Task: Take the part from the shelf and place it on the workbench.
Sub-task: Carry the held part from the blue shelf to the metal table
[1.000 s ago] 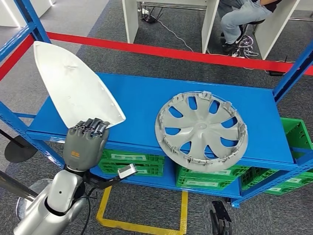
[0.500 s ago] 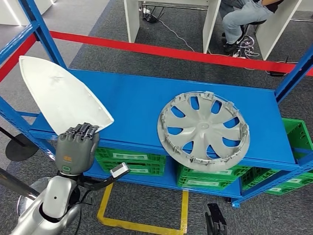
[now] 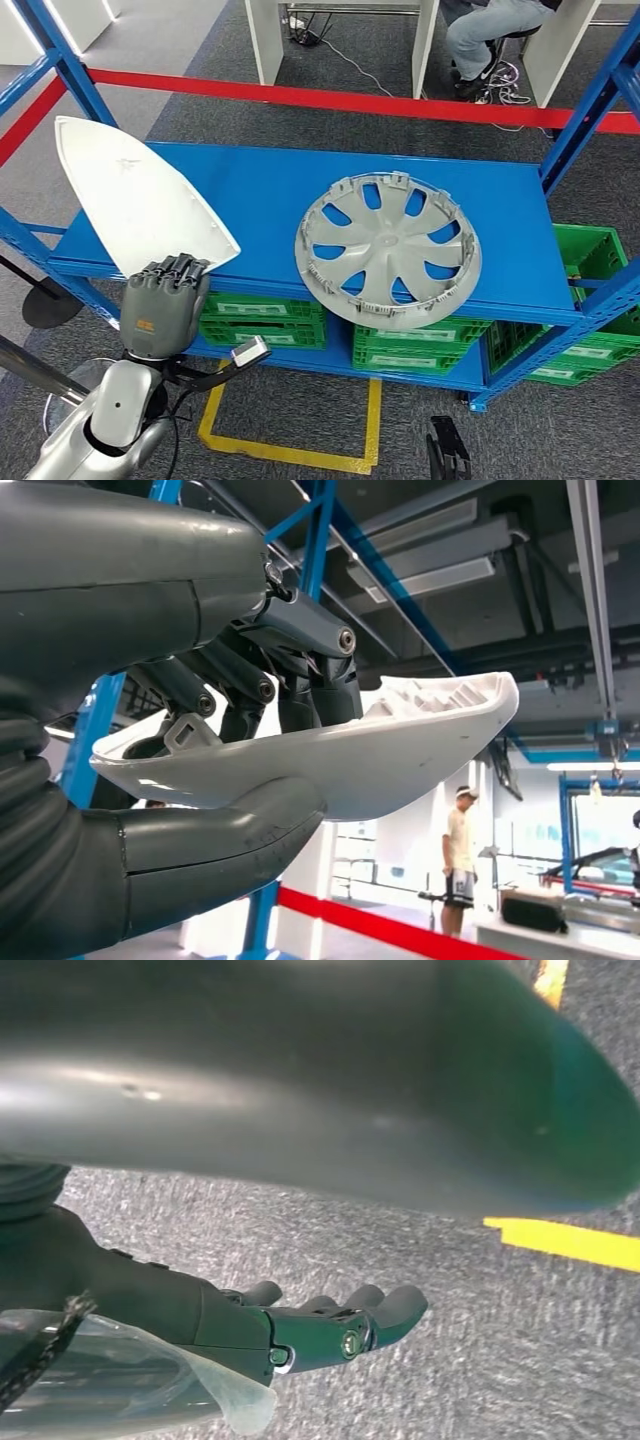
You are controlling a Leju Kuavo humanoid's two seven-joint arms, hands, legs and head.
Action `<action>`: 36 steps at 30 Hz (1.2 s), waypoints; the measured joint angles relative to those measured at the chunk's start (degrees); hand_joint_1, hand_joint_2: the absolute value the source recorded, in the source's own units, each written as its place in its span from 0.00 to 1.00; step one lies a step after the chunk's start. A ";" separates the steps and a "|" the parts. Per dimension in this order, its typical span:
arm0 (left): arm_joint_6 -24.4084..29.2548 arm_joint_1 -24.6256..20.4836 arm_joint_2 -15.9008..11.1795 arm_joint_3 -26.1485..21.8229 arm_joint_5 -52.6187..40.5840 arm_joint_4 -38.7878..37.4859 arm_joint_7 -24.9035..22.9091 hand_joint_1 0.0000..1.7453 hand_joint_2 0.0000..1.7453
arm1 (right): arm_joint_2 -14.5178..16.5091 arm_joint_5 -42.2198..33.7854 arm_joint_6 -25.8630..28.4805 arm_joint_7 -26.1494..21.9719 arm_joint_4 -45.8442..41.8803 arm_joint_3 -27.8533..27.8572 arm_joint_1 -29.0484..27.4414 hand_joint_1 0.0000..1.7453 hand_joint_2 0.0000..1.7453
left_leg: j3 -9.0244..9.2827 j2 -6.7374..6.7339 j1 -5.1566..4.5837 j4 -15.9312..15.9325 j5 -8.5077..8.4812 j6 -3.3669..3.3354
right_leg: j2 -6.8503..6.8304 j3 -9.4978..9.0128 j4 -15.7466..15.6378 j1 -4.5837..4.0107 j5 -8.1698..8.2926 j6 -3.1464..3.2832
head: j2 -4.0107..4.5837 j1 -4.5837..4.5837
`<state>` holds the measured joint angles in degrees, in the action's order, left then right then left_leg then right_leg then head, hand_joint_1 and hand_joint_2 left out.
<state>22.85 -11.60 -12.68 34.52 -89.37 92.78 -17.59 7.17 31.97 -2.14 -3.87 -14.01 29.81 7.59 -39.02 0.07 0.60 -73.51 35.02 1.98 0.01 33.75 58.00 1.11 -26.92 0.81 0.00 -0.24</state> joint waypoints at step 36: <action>-0.90 -0.10 0.75 1.26 0.00 0.02 -0.02 1.00 1.00 | -2.04 -0.58 -1.38 -2.69 -0.09 -0.01 -1.12 0.00 0.00 | 11.29 -0.26 -0.62 13.78 -4.50 -1.65 | -0.22 3.11 -0.22 -0.82 2.95 -0.34 | 0.00 0.27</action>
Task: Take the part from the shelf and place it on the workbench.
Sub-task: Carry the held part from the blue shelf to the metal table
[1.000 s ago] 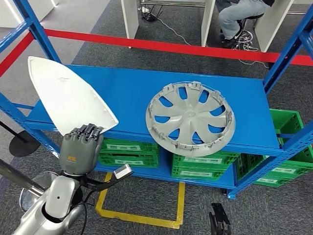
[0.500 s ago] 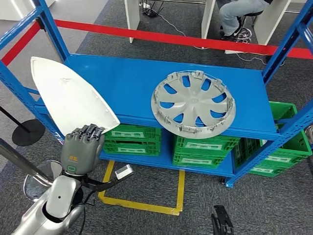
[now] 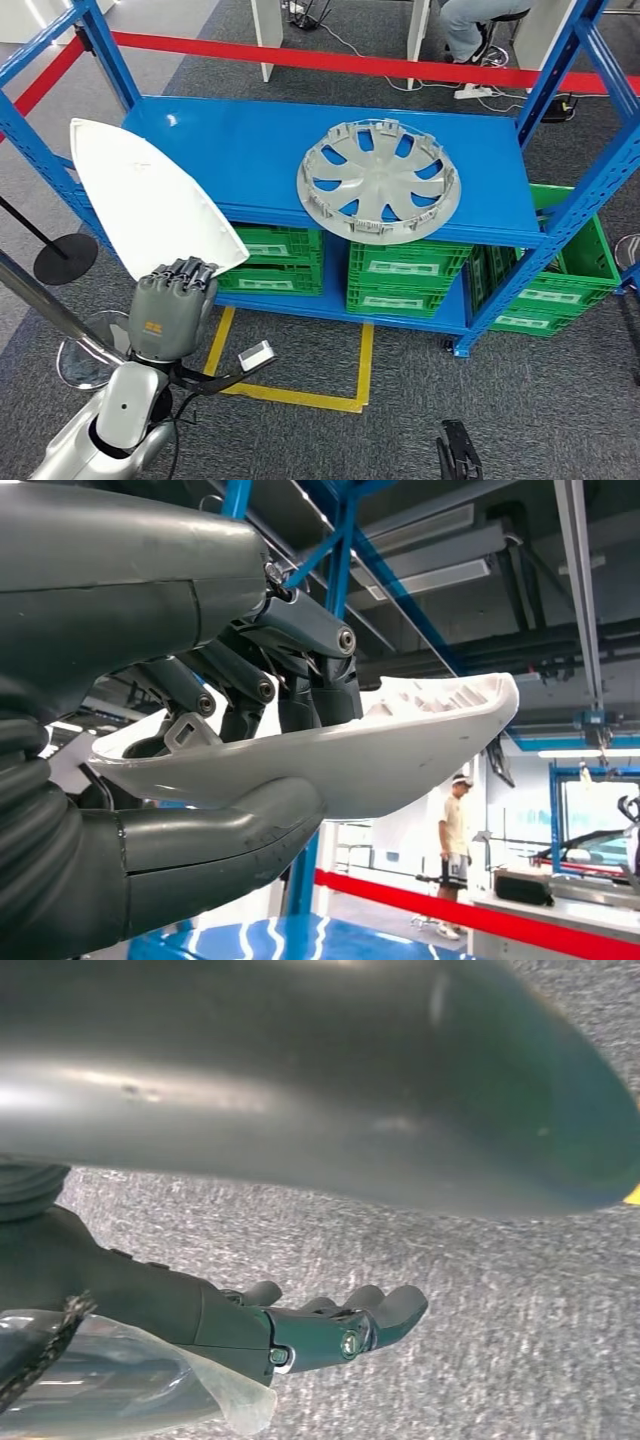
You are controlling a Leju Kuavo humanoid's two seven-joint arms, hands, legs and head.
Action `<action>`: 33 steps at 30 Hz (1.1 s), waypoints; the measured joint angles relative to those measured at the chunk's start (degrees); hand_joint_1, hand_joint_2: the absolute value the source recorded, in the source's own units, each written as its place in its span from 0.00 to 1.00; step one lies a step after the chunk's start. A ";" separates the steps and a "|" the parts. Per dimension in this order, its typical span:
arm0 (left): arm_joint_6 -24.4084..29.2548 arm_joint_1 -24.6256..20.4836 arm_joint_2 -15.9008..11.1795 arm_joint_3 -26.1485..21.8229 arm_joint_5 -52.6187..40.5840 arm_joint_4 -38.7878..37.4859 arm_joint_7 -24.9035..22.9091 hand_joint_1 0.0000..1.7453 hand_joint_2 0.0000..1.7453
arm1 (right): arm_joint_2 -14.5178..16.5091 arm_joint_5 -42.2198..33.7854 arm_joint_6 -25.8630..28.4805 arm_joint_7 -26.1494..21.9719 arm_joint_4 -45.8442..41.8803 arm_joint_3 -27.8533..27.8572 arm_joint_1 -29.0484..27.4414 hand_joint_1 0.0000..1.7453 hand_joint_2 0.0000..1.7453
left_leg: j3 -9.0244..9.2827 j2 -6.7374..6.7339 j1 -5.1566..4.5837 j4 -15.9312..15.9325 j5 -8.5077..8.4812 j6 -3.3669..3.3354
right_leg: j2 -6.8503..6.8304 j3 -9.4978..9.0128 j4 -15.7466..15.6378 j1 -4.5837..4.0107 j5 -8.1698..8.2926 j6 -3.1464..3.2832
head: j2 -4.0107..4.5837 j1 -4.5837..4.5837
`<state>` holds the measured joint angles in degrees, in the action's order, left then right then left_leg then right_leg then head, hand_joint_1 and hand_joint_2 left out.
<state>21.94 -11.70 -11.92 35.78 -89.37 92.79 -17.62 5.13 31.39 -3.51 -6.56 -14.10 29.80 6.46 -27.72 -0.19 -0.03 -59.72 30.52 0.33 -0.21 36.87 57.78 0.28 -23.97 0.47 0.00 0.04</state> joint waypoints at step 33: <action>1.59 4.68 3.31 0.28 -0.01 3.07 1.79 1.00 1.00 | -2.23 -2.42 0.58 -3.49 -0.25 4.14 -2.18 0.00 0.00 | 1.30 0.04 -1.03 2.80 -0.16 -2.15 | -0.42 -1.86 -0.28 -0.21 -1.14 -0.33 | 0.00 -0.08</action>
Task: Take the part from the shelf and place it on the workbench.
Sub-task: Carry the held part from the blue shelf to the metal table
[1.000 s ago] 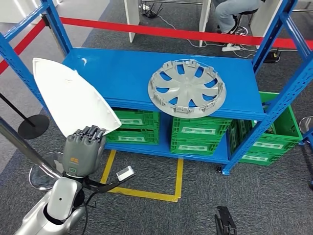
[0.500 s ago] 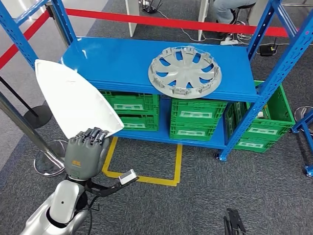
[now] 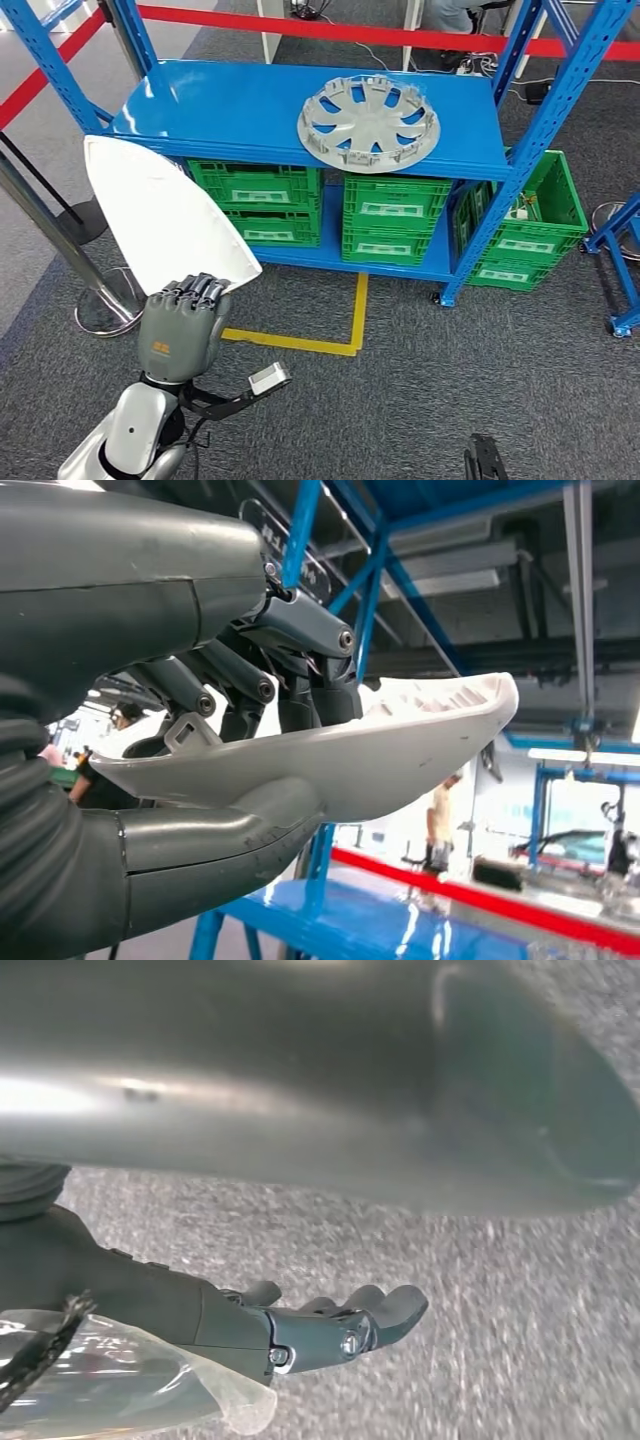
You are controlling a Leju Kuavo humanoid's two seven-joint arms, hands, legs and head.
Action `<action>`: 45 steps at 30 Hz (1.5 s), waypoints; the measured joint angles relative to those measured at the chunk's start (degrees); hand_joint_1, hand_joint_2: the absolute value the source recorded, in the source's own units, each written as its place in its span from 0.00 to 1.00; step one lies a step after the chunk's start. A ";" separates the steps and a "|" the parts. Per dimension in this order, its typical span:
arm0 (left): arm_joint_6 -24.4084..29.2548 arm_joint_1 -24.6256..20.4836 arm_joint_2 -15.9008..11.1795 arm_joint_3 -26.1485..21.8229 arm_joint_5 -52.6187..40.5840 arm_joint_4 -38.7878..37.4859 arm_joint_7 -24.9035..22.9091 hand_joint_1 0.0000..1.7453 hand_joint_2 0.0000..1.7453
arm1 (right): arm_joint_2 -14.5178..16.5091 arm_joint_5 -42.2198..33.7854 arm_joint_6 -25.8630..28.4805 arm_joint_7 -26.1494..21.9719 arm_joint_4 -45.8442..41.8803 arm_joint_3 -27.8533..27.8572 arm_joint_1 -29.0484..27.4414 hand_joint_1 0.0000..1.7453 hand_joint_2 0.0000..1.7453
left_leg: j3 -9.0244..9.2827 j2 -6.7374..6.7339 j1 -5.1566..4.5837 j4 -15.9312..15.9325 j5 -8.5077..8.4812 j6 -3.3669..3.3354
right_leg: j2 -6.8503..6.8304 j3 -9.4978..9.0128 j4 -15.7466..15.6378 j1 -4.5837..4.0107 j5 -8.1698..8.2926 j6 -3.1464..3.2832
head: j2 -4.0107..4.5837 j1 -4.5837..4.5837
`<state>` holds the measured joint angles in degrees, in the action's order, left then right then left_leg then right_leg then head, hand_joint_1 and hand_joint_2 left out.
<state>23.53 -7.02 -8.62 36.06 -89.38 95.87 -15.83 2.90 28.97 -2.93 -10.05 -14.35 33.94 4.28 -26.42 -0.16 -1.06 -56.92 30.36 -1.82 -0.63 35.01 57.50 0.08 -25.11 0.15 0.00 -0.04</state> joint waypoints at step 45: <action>0.57 0.82 2.61 0.92 0.01 -0.40 3.20 1.00 1.00 | 0.05 1.61 0.50 0.87 -0.22 0.23 0.68 0.00 0.00 | -10.24 -0.40 0.15 0.47 -8.97 0.12 | 0.58 -8.72 -0.78 0.44 -6.28 -2.00 | 0.00 2.78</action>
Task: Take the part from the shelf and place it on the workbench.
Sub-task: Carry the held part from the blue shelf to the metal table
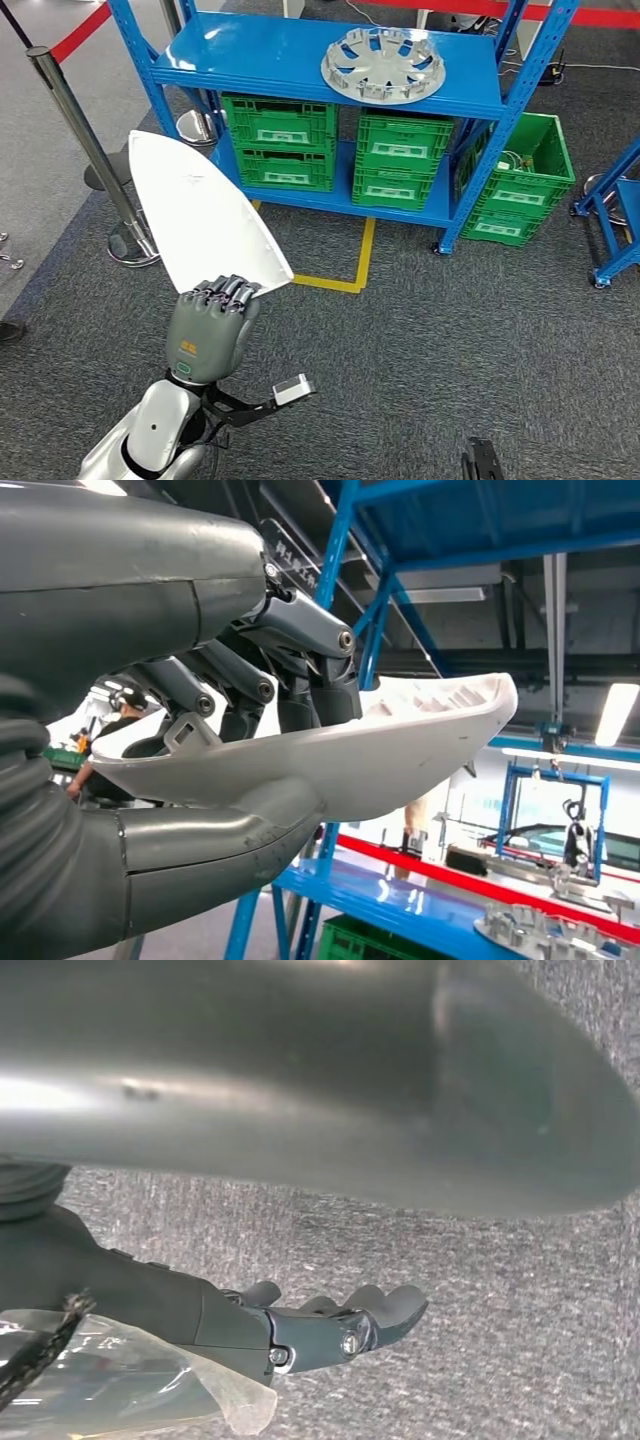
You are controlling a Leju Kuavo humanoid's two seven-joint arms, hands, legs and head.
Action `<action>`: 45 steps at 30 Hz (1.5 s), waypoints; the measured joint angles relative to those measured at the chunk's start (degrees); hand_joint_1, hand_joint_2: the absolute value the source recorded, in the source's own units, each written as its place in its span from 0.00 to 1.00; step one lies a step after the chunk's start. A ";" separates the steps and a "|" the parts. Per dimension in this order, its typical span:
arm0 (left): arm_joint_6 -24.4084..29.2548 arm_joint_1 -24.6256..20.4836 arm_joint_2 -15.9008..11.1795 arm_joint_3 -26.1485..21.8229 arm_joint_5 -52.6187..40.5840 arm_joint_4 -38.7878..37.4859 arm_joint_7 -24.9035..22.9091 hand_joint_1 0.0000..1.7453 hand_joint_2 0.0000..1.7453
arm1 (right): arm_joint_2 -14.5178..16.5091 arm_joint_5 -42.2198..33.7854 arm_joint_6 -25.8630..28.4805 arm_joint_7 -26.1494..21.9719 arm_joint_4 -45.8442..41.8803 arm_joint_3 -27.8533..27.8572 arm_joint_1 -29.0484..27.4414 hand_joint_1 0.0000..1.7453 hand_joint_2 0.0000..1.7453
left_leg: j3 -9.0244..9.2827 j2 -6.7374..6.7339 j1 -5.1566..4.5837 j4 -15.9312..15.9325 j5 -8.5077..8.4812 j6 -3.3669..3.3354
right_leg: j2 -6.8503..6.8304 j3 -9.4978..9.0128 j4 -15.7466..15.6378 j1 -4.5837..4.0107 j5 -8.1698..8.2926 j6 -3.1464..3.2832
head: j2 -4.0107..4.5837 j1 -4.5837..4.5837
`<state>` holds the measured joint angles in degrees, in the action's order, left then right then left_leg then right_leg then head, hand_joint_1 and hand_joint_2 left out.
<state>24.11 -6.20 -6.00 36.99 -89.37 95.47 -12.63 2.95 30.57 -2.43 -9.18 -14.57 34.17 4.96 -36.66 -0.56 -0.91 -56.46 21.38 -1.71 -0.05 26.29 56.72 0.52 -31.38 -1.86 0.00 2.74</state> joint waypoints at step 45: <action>1.02 2.88 -1.46 0.15 0.00 -0.33 -0.24 1.00 1.00 | 1.07 1.86 0.01 -0.34 -0.03 0.40 -1.18 0.00 0.00 | 2.67 0.56 1.20 -7.22 6.47 2.83 | -0.38 3.16 -0.55 0.03 2.16 1.94 | 0.00 0.15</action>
<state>25.12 -3.32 -7.46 37.14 -89.37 95.14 -12.87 4.02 32.43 -2.42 -9.52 -14.60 34.58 3.78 -33.99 0.00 0.29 -63.68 27.85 1.13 -0.43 29.45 56.17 0.55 -29.22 0.08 0.00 2.89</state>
